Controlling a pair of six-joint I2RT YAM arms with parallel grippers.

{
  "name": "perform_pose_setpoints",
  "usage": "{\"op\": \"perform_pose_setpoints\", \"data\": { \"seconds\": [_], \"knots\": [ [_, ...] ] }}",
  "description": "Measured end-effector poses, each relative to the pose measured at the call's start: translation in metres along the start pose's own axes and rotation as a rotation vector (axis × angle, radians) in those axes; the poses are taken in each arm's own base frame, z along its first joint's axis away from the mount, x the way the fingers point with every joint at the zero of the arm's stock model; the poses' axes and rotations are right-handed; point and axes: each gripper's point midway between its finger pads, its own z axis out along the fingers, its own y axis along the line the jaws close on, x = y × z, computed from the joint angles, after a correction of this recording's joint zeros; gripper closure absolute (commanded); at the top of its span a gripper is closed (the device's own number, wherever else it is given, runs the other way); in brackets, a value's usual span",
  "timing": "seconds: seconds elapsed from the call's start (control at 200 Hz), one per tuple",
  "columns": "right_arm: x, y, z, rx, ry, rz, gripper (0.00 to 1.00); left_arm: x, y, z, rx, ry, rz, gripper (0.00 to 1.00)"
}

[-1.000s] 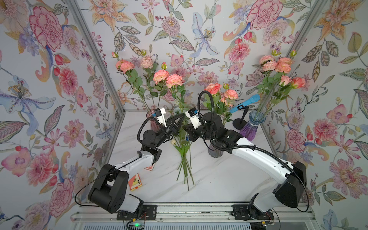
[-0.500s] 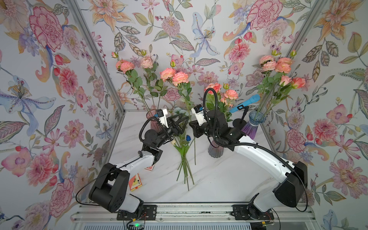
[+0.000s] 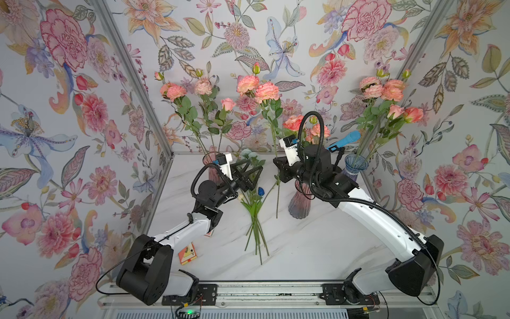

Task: Place the pink flowers into the vase
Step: Place the flower in the vase.

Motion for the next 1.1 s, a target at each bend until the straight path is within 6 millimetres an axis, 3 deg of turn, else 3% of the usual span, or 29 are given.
{"op": "perform_pose_setpoints", "data": {
  "seconds": [0.31, 0.53, 0.861, 1.101],
  "knots": [
    [-0.057, -0.009, -0.055, 0.06, -0.146, -0.075, 1.0, 0.017, 0.007, -0.001, -0.04, 0.059, 0.059, 0.0],
    [-0.076, -0.05, -0.089, 0.19, -0.203, -0.086, 1.0, 0.034, -0.003, 0.007, -0.054, 0.129, 0.173, 0.0],
    [-0.106, -0.085, -0.12, 0.303, -0.272, -0.101, 1.0, 0.046, 0.0, 0.007, -0.076, 0.176, 0.254, 0.0],
    [-0.107, -0.095, -0.124, 0.337, -0.269, -0.122, 1.0, 0.048, 0.001, 0.007, -0.077, 0.185, 0.277, 0.0]
  ]
}}
